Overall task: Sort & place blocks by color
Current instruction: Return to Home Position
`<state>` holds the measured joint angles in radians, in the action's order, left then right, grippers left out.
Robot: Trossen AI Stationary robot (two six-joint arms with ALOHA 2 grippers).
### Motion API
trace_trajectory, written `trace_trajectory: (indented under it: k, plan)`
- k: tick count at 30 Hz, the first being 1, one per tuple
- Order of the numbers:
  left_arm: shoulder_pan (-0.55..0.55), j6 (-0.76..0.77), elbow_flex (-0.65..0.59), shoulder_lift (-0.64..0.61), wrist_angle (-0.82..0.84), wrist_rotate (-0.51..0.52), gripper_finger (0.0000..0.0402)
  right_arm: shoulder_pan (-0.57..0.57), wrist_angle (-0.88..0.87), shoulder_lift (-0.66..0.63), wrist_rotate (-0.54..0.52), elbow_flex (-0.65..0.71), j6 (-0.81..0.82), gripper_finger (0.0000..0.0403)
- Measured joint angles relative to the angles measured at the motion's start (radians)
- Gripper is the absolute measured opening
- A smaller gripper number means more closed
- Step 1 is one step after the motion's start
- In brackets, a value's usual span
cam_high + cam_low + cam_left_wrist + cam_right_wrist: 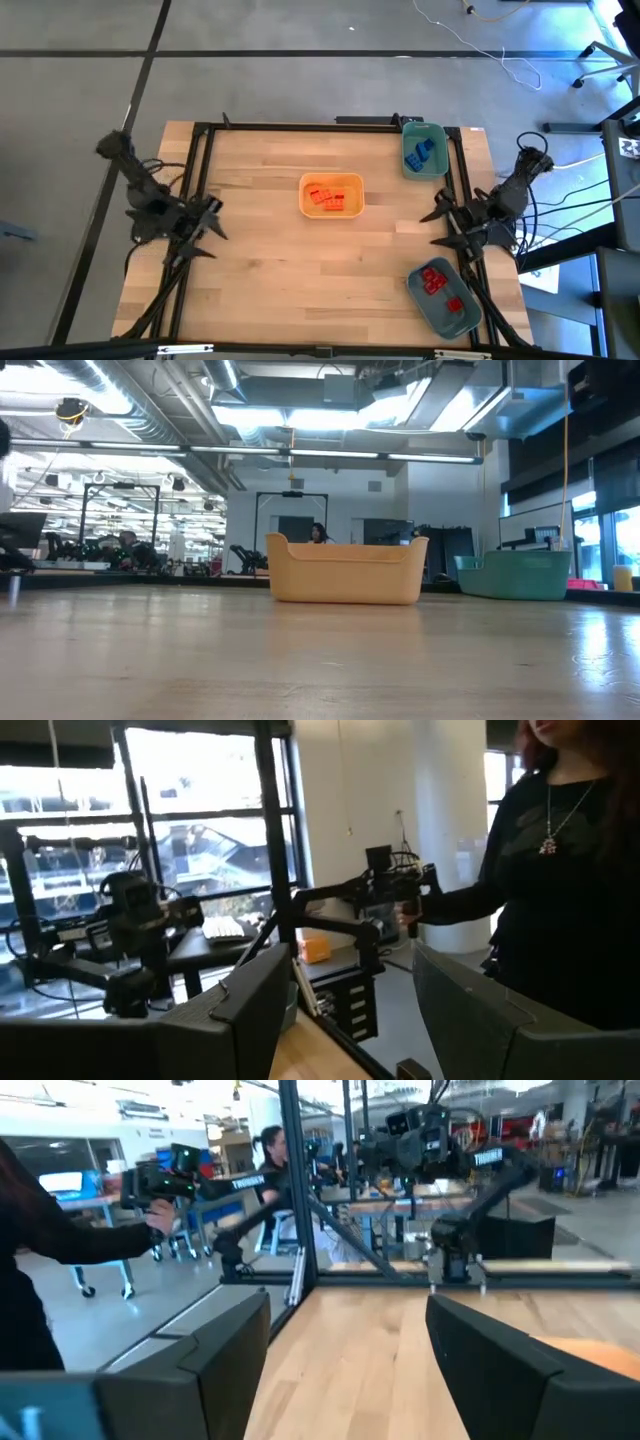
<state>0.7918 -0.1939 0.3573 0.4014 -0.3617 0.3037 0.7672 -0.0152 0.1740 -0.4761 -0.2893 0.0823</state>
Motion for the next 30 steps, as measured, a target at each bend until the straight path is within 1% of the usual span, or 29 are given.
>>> trace_trajectory:
  k: [3,5,8,14,16,18,20,23,26,30]
  plan:
    - [-0.089,0.014,-0.049,0.033,-0.099,-0.099,0.0206,-0.058,0.0,0.034,0.059,0.0,0.034,0.0269]
    - [-0.144,0.037,-0.06,0.055,-0.127,-0.132,0.0206,-0.1,0.0,0.065,0.092,0.0,0.052,0.0269]
    - [-0.228,0.09,-0.06,0.099,-0.128,-0.122,0.0206,-0.163,-0.001,0.113,0.139,0.0,0.067,0.0269]
    - [-0.384,0.163,-0.061,0.178,-0.122,-0.104,0.0206,-0.287,-0.007,0.192,0.198,0.0,0.065,0.0269]
    - [-0.43,0.172,-0.061,0.204,-0.099,-0.104,0.0206,-0.325,-0.018,0.204,0.22,0.0,0.048,0.0269]
    - [-0.474,0.194,-0.061,0.229,-0.043,-0.102,0.0206,-0.358,-0.039,0.202,0.234,0.0,0.044,0.0269]
    - [-0.509,0.232,-0.061,0.246,0.016,-0.103,0.0206,-0.387,-0.078,0.183,0.235,0.0,0.048,0.0269]
    - [-0.542,0.242,-0.061,0.246,0.07,-0.113,0.0206,-0.419,-0.148,0.125,0.235,0.0,0.071,0.0269]
    - [-0.556,0.212,-0.061,0.204,0.09,-0.114,0.0206,-0.433,-0.206,0.04,0.242,0.0,0.07,0.0269]
    - [-0.564,0.203,-0.061,0.124,0.177,-0.115,0.0206,-0.435,-0.269,-0.083,0.243,0.0,0.07,0.0269]
